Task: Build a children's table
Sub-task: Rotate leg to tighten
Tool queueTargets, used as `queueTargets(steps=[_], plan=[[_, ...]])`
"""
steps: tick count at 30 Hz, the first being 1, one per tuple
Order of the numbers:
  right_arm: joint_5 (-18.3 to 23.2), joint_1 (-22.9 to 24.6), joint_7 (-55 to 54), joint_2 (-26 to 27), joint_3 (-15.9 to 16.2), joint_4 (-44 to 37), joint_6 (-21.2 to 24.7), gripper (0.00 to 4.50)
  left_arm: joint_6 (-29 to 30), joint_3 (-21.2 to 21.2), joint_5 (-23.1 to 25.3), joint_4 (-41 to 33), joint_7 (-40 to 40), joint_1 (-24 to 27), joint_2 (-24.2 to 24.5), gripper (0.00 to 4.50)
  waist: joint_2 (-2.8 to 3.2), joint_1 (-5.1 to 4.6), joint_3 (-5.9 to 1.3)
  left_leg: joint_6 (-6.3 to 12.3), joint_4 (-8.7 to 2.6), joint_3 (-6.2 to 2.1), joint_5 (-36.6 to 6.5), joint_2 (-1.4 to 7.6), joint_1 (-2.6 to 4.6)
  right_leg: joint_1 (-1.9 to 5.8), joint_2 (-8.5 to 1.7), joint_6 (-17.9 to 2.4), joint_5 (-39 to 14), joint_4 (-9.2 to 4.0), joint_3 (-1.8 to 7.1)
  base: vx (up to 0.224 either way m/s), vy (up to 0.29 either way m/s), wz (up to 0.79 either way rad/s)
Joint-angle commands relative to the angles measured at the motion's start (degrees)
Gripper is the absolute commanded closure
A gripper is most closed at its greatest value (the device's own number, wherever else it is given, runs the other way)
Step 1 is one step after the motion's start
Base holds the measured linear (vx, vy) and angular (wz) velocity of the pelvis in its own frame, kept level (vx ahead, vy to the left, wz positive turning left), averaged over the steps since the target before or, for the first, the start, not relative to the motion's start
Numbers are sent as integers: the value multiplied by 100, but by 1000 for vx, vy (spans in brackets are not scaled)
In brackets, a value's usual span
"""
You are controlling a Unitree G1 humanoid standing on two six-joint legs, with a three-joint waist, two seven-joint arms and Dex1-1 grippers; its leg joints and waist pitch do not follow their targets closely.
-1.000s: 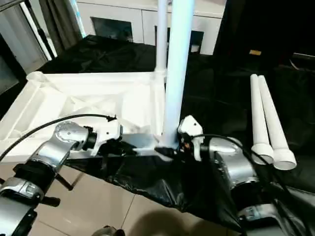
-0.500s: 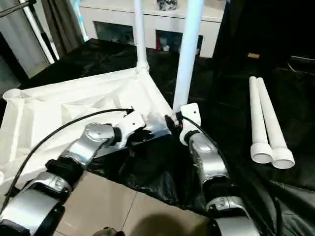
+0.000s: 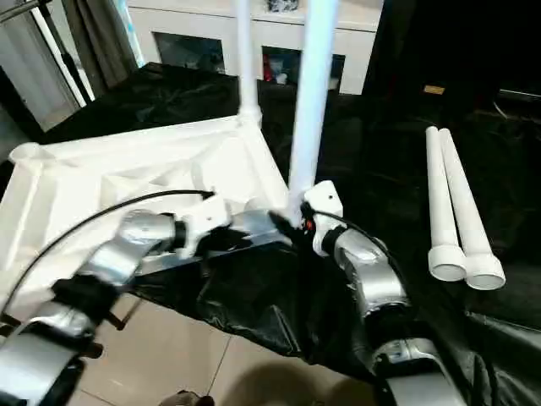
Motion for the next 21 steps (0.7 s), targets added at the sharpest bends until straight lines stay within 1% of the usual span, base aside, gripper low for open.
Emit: queueTargets(steps=[1, 2, 3, 4, 5, 6, 7, 8, 9, 10, 11, 12, 14, 15, 17, 18, 19, 20, 21], plan=[[20, 39, 315, 32, 187, -136, 19, 105, -148, -34, -150, -119, -203, 86, -42, 450, -87, 23, -388, 599, -318, -41, -866, 207, 78, 285, -293, -1540, -130, -330, 155, 0, 0, 0], [22, 41, 333, 27, 191, -141, 20, 105, -148, -33, -152, -120, -208, 87, -38, 450, -85, 22, -387, 586, -320, -41, -884, 208, 79, 284, -297, -1551, -159, -332, 157, 0, 0, 0], [144, 135, 1000, -190, 335, -360, 92, 105, -151, -2, -219, -178, -435, 123, 132, 450, -98, 33, -380, 565, -323, -37, -993, 206, 90, 289, -291, -1542, -291, -344, 157, 0, 0, 0], [152, 138, 1025, -198, 341, -370, 98, 105, -152, -1, -220, -179, -442, 124, 138, 450, -98, 34, -376, 569, -326, -36, -1020, 216, 90, 286, -291, -1539, -311, -342, 160, 0, 0, 0], [264, 186, 1396, -313, 421, -521, 193, 105, -165, 14, -244, -196, -549, 137, 236, 450, -98, 34, -376, 569, -326, -36, -1020, 216, 90, 286, -291, -1539, -311, -342, 160, 0, 0, 0], [415, 231, 1849, -459, 536, -713, 370, 105, -169, 28, -290, -247, -725, 168, 371, 450, -123, 50, -373, 613, -324, -31, -1027, 217, 94, 287, -297, -1527, -393, -341, 167, 0, 0, 0], [459, 242, 2054, -517, 592, -788, 431, 131, -163, 33, -323, -284, -827, 188, 446, 450, -143, 51, -374, 620, -321, -27, -1030, 222, 93, 287, -297, -1520, -410, -345, 166, 0, 0, 0], [460, 242, 2105, -529, 607, -801, 439, 139, -160, 34, -337, -299, -863, 196, 470, 450, -128, 51, -369, 603, -329, -30, -1050, 232, 91, 273, -307, -1524, -462, -340, 167, 0, 0, 0], [460, 241, 2209, -554, 649, -826, 483, 139, -155, 32, -351, -320, -920, 209, 514, 450, -141, 51, -365, 567, -332, -26, -1060, 235, 101, 262, -307, -1527, -518, -345, 171, 0, 0, 0], [459, 241, 2278, -569, 672, -843, 519, 141, -152, 34, -355, -332, -956, 217, 536, 450, -140, 51, -363, 532, -335, -27, -1043, 237, 105, 256, -307, -1546, -523, -345, 172, 0, 0, 0], [452, 242, 2321, -579, 693, -859, 535, 141, -156, 30, -350, -347, -985, 230, 559, 450, -146, 44, -356, 506, -337, -24, -1065, 231, 98, 257, -307, -1547, -547, -346, 176, 0, 0, 0], [445, 241, 2370, -586, 721, -876, 557, 158, -157, 26, -344, -361, -1013, 247, 586, 450, -196, 41, -357, 504, -336, -19, -1056, 232, 101, 260, -307, -1540, -558, -348, 176, 0, 0, 0], [431, 242, 2416, -588, 729, -890, 574, 165, -154, 22, -346, -376, -1035, 262, 607, 450, -178, 49, -359, 492, -334, -24, -1018, 235, 99, 257, -319, -1537, -574, -335, 179, 0, 0, 0], [414, 243, 2449, -594, 744, -898, 585, 169, -155, 22, -349, -389, -1044, 277, 623, 450, -198, 49, -359, 497, -329, -18, -983, 232, 104, 253, -318, -1532, -562, -336, 182, 0, 0, 0], [430, 263, 2487, -621, 781, -947, 625, 173, -146, 24, -366, -420, -1063, 303, 644, 450, -199, 49, -362, 499, -327, -19, -946, 231, 101, 256, -317, -1518, -547, -330, 181, 0, 0, 0], [439, 275, 2503, -632, 795, -969, 650, 175, -132, 25, -374, -438, -1066, 317, 653, 450, -245, 39, -357, 512, -327, -10, -942, 228, 100, 253, -308, -1510, -541, -336, 181, 0, 0, 0], [444, 296, 2493, -626, 800, -982, 675, 176, -110, 32, -386, -455, -1050, 337, 650, 450, -241, 53, -361, 524, -325, -17, -889, 229, 98, 261, -319, -1496, -529, -319, 183, 0, 0, 0], [445, 308, 2483, -620, 800, -982, 686, 176, -95, 36, -392, -463, -1035, 349, 644, 450, -252, 52, -358, 529, -328, -14, -887, 233, 103, 253, -317, -1484, -552, -327, 183, 0, 0, 0], [444, 322, 2438, -601, 779, -979, 718, 176, -75, 47, -402, -476, -1016, 361, 629, 450, -238, 55, -360, 517, -325, -12, -904, 233, 111, 244, -317, -1476, -590, -330, 185, 0, 0, 0]])
